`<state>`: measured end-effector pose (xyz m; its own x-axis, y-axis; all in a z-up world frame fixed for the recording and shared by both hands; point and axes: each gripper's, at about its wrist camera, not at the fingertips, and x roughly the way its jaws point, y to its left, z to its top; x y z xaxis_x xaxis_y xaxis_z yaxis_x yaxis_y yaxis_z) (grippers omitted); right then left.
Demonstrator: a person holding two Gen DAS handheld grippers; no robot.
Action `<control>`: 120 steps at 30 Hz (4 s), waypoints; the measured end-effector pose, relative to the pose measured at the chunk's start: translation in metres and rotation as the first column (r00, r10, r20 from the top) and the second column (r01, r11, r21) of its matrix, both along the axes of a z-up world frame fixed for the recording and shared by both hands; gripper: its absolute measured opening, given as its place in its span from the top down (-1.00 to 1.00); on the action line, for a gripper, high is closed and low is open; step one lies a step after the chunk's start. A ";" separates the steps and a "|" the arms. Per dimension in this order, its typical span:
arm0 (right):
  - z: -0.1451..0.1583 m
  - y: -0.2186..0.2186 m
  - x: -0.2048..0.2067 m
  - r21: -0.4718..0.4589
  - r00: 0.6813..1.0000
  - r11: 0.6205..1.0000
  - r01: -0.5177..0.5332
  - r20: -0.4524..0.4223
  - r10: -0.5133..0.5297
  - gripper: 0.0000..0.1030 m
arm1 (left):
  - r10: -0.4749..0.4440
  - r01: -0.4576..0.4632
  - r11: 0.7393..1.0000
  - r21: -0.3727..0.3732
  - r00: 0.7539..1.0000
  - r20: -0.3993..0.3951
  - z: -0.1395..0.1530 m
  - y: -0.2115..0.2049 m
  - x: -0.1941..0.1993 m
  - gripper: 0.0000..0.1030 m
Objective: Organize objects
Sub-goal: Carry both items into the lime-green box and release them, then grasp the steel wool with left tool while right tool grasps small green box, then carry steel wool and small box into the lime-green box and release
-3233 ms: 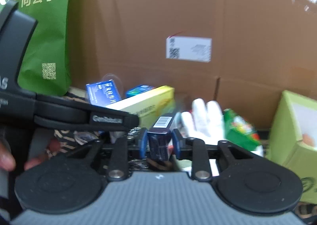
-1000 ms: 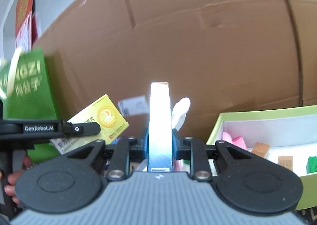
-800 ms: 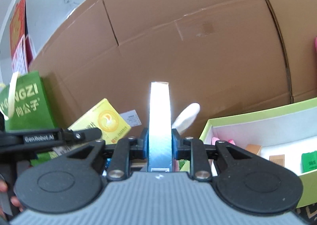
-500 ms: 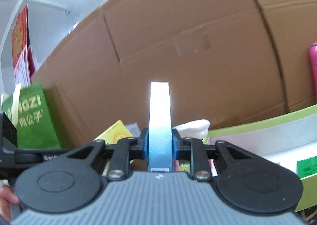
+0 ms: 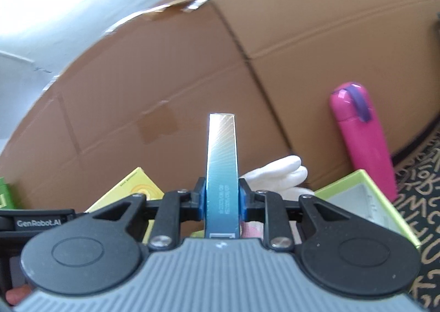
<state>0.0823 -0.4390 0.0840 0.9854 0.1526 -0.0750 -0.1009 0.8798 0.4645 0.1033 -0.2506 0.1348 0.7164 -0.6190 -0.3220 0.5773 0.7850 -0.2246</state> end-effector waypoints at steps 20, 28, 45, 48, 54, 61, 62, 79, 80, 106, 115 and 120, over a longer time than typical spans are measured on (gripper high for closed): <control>-0.036 -0.042 0.003 -0.063 0.949 0.958 0.278 -0.137 -0.285 -0.78 | 0.046 -0.046 0.999 0.029 0.999 -0.007 -0.044 -0.030 0.013 -0.66; -0.010 -0.001 0.001 -0.125 0.969 0.968 0.218 -0.087 -0.229 -0.97 | 0.128 -0.129 0.991 0.026 0.991 0.045 -0.039 0.007 -0.008 -0.74; -0.008 0.141 -0.024 -0.392 0.987 0.909 -0.142 0.016 0.161 -1.00 | 0.474 -0.484 0.871 0.087 0.873 0.115 -0.073 0.158 -0.038 -0.80; -0.015 0.167 -0.028 -0.439 0.968 0.866 -0.241 -0.040 0.249 -0.95 | 0.529 -0.532 0.843 0.081 0.847 0.061 -0.093 0.187 -0.032 -0.80; -0.034 0.209 -0.027 -0.499 0.912 0.764 -0.409 -0.191 0.363 -0.50 | 0.570 -0.571 0.821 0.018 0.816 -0.100 -0.096 0.231 -0.017 -0.80; -0.064 0.221 -0.020 -0.459 0.853 0.724 -0.515 -0.361 0.378 -0.11 | 0.518 -0.524 0.852 0.011 0.840 -0.160 -0.096 0.222 -0.018 -0.80; -0.066 0.221 -0.019 -0.451 0.848 0.725 -0.521 -0.373 0.377 -0.11 | 0.502 -0.507 0.862 0.019 0.848 -0.171 -0.098 0.218 -0.017 -0.80; -0.078 0.220 -0.010 -0.424 0.836 0.742 -0.519 -0.434 0.337 -0.05 | 0.289 -0.276 0.957 0.086 0.913 -0.286 -0.124 0.186 -0.004 0.17; -0.078 0.220 -0.010 -0.425 0.836 0.741 -0.519 -0.433 0.337 -0.05 | 0.288 -0.268 0.957 0.111 0.922 -0.259 -0.123 0.182 -0.007 0.18; -0.083 0.237 -0.003 -0.452 0.829 0.718 -0.529 -0.455 0.325 0.56 | 0.315 -0.284 0.945 0.161 0.925 -0.215 -0.128 0.169 -0.011 0.19; -0.073 0.229 -0.013 -0.473 0.860 0.729 -0.495 -0.387 0.333 0.57 | 0.334 -0.319 0.942 0.107 0.927 -0.172 -0.118 0.176 -0.019 0.23; -0.061 0.221 -0.020 -0.487 0.887 0.745 -0.456 -0.320 0.333 0.57 | 0.327 -0.323 0.945 0.047 0.937 -0.121 -0.109 0.181 -0.030 0.22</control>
<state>0.0620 -0.2178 0.0228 0.7988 0.3987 -0.4506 -0.4549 0.8904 -0.0187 0.0733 -0.0699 0.0258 0.8297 -0.3497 -0.4352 0.2582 0.9315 -0.2561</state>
